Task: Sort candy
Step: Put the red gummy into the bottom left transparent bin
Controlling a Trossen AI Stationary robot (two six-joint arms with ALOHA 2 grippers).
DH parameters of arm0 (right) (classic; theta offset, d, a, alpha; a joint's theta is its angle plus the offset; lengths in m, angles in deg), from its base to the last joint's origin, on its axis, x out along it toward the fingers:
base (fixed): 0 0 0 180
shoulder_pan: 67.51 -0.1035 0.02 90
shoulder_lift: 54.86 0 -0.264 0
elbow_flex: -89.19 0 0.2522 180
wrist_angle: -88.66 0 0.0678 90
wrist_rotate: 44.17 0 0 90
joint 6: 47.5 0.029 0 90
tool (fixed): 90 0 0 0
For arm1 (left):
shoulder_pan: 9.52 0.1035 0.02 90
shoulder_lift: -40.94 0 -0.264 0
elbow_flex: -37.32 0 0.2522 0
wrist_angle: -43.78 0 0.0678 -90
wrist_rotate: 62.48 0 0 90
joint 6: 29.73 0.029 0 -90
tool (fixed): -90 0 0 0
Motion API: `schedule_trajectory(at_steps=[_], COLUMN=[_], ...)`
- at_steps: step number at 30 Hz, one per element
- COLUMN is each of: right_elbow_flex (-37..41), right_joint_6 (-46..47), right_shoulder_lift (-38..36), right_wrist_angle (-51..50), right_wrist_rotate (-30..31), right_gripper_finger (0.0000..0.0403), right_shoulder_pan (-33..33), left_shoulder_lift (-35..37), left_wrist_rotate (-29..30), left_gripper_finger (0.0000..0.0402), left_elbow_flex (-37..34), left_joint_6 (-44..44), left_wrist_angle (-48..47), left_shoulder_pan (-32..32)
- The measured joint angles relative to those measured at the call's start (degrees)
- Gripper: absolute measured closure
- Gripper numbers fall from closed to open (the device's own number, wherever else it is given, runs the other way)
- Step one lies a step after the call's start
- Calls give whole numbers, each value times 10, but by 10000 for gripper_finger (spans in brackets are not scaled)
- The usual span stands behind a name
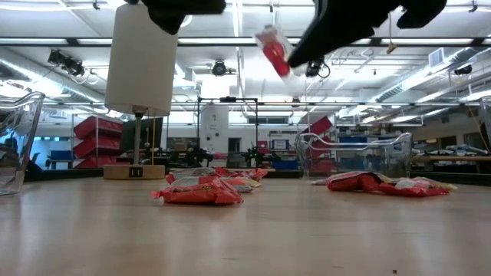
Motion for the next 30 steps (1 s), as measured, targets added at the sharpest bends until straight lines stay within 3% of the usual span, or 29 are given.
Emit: schedule_trajectory(at_steps=[7,13,21,30], right_elbow_flex=[0,0,0,0], right_joint_6=[-99,-131,-160,-174], right_shoulder_lift=[0,0,0,0], right_wrist_angle=[52,71,86,94], right_wrist_rotate=[35,49,67,71], right_gripper_finger=[403,403,403,403], right_shoulder_pan=[-18,-16,-6,-7], left_shoulder_lift=[0,0,0,0], left_wrist_rotate=[29,31,16,30], left_gripper_finger=[292,250,238,238], left_elbow_flex=[0,0,0,0], left_joint_6=[-49,-47,-1,-2], left_wrist_angle=[-47,-21,49,58], left_shoulder_pan=[20,35,38,52])
